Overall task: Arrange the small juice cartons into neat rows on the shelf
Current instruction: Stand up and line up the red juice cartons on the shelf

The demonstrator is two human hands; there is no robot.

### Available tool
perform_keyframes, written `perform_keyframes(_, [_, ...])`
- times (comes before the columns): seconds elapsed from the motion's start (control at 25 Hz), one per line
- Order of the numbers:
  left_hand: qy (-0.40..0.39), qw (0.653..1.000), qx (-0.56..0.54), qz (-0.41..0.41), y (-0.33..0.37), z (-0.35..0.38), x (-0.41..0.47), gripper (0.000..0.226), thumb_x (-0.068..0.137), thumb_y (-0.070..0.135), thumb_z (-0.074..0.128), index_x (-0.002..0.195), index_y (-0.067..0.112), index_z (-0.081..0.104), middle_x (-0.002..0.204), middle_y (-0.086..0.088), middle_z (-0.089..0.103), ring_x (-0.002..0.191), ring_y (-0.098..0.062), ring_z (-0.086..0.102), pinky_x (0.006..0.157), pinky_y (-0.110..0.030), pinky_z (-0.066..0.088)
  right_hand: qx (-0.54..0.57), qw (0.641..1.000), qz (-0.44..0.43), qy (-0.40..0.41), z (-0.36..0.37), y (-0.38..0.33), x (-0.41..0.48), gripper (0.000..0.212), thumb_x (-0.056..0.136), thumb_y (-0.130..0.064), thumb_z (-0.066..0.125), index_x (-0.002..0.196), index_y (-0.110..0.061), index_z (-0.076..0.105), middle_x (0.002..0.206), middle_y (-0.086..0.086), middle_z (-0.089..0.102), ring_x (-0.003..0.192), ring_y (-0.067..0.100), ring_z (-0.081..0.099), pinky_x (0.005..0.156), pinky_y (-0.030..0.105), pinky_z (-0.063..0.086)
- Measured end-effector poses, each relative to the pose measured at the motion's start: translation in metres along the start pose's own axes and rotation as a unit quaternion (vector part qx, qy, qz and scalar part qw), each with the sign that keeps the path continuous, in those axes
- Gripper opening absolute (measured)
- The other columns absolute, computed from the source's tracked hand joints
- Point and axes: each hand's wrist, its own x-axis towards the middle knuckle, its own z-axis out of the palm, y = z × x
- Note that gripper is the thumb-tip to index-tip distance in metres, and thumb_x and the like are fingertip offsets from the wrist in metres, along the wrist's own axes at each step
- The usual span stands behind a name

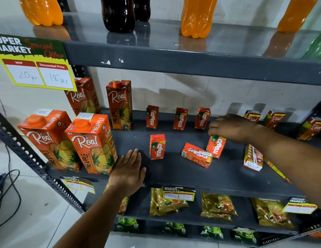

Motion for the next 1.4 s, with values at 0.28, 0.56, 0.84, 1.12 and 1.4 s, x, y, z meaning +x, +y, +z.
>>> perform_keyframes(0.28, [-0.003,1.0,0.012,0.002,-0.001,0.003,0.001,0.07,0.093,0.051,0.01,0.147,0.008,0.024,0.158,-0.008,0.022,0.145,-0.024,0.016,0.114,-0.036,0.007,-0.012,1.0,-0.017,-0.014,0.006,-0.006,-0.004,0.065,0.081,-0.017,0.067,0.137,-0.03,0.035,0.146,0.004,0.038,0.13,0.027,0.037,0.101,0.04,0.041])
perform_keyframes(0.56, [0.002,1.0,0.012,0.0,-0.001,0.003,0.001,0.073,0.091,0.052,0.005,0.148,0.009,0.02,0.159,-0.007,0.016,0.146,-0.022,0.01,0.114,-0.035,0.002,0.299,0.944,0.133,0.036,-0.017,-0.062,0.019,0.058,0.075,-0.045,0.066,0.126,-0.022,0.05,0.126,0.005,0.06,0.108,0.024,0.057,0.087,0.042,0.052])
perform_keyframes(0.84, [-0.002,1.0,-0.007,0.001,0.0,0.0,0.0,0.071,0.092,0.052,0.008,0.148,0.008,0.02,0.159,-0.008,0.016,0.146,-0.023,0.01,0.115,-0.037,0.006,0.063,0.978,0.186,-0.066,0.003,-0.103,0.045,0.049,0.061,-0.05,0.076,0.101,-0.024,0.062,0.095,0.001,0.068,0.11,0.025,0.05,0.114,0.057,0.0])
perform_keyframes(1.12, [0.002,1.0,-0.009,0.007,0.001,-0.002,0.0,0.071,0.092,0.05,0.011,0.147,0.007,0.024,0.158,-0.009,0.021,0.145,-0.025,0.016,0.115,-0.038,0.009,0.235,0.948,0.213,0.009,-0.029,-0.078,0.041,0.045,0.059,-0.06,0.068,0.078,-0.022,0.051,0.074,-0.002,0.06,0.078,0.022,0.057,0.097,0.043,0.037])
perform_keyframes(1.4, [-0.002,1.0,-0.015,0.006,0.0,-0.004,-0.001,0.072,0.092,0.051,0.008,0.147,0.008,0.021,0.159,-0.009,0.018,0.145,-0.025,0.012,0.115,-0.038,0.009,0.287,0.939,0.184,-0.052,-0.054,-0.068,0.05,0.047,0.066,-0.035,0.08,0.104,-0.019,0.059,0.093,0.003,0.066,0.08,0.022,0.061,0.065,0.033,0.052])
